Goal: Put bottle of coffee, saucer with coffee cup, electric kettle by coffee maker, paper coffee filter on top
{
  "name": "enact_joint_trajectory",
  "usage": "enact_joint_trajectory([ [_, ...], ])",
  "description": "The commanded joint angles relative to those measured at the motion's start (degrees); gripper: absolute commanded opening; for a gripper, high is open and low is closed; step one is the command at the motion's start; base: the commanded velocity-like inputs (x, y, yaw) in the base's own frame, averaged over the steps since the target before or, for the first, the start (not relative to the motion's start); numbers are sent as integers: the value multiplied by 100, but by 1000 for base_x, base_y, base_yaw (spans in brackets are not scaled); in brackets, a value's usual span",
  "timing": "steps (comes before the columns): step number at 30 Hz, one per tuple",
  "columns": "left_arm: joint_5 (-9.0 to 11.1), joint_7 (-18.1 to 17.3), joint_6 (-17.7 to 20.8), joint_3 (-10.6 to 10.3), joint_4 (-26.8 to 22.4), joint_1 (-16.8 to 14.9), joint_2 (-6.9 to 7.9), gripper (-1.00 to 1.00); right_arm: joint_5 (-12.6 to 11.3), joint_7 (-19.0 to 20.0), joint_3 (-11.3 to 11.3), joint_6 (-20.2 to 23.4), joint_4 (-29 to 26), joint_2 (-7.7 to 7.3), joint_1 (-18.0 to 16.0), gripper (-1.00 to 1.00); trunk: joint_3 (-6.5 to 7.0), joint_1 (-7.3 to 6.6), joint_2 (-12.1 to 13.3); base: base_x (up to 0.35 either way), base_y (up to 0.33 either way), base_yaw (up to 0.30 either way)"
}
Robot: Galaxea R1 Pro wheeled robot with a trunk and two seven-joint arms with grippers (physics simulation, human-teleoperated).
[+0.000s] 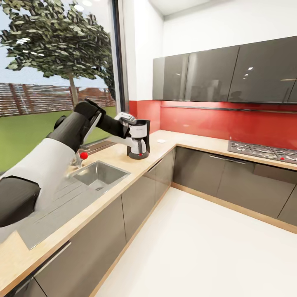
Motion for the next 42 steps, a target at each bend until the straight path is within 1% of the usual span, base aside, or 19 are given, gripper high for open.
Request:
enact_joint_trajectory([
  [1,-66,-152,-1,-80,-12,5,76,-100,4,1,-19,5,2,3,0,100,-2,2,-4,137,0,0],
  [2,-66,-201,-1,-115,-9,15,124,-100,3,1,-23,4,4,3,-1,100,-2,2,-4,234,0,0],
  [4,-66,-235,-1,-140,-8,41,158,-100,2,0,-25,5,6,3,-1,100,-2,2,-4,292,0,0],
  [14,-64,-251,-1,-179,-17,66,141,-100,8,-8,-27,8,7,3,1,100,-2,2,-4,327,-66,0],
  [16,-82,-254,3,-432,-10,-9,154,-100,8,-9,-27,9,11,3,0,100,-2,2,-4,326,-98,0],
  [17,-88,-255,4,-493,-10,-37,156,-100,8,-9,-27,9,12,3,0,100,-2,2,-4,326,-96,0],
  [19,-141,-324,6,-827,74,-411,166,-100,6,-9,-27,7,14,3,-1,100,-2,2,-4,326,-91,0],
  [20,-163,-413,6,-953,135,-591,166,-100,5,-9,-27,8,15,3,-1,100,-2,2,-4,326,-69,0],
  [21,-189,-607,7,-1105,237,-830,165,-100,3,-9,-27,7,15,3,0,100,-2,2,-4,326,-36,0],
  [22,-213,-762,5,-1209,307,-978,160,-100,2,-9,-27,5,15,3,0,100,-2,2,-4,326,-23,0],
  [23,-308,-1105,3,-1482,421,-1225,148,-100,3,-9,-27,5,15,3,1,100,-2,2,-4,302,-9,0],
  [25,-460,-1491,2,-1833,484,-1404,131,-100,1,-9,-27,3,15,3,1,100,-2,2,-4,236,-5,0],
  [27,-653,-1885,5,-2099,512,-1561,121,-100,0,-9,-27,3,14,3,-1,100,-2,2,-4,123,-2,0],
  [28,-703,-1975,4,-2140,517,-1602,121,-100,0,-9,-27,3,14,3,0,100,-2,2,-4,77,-1,0],
  [31,-993,-2377,3,-2262,531,-1782,123,-100,-1,-9,-27,2,15,3,-1,100,-2,2,-4,34,-1,0],
  [32,-1127,-2486,1,-2283,532,-1828,118,-100,-1,-9,-27,1,15,3,0,100,-2,2,-4,10,0,0],
  [38,-1482,-2641,-5,-2309,528,-1885,77,-100,-1,-12,-27,1,10,3,0,100,-2,2,-4,4,0,0],
  [41,-1827,-2710,-3,-2313,525,-1999,80,-100,-1,-15,-31,1,4,3,-1,100,-2,2,-4,105,0,0],
  [42,-1853,-2712,-3,-2314,526,-2012,81,-100,-1,-14,-30,1,3,3,-2,100,-2,2,-4,235,0,0],
])
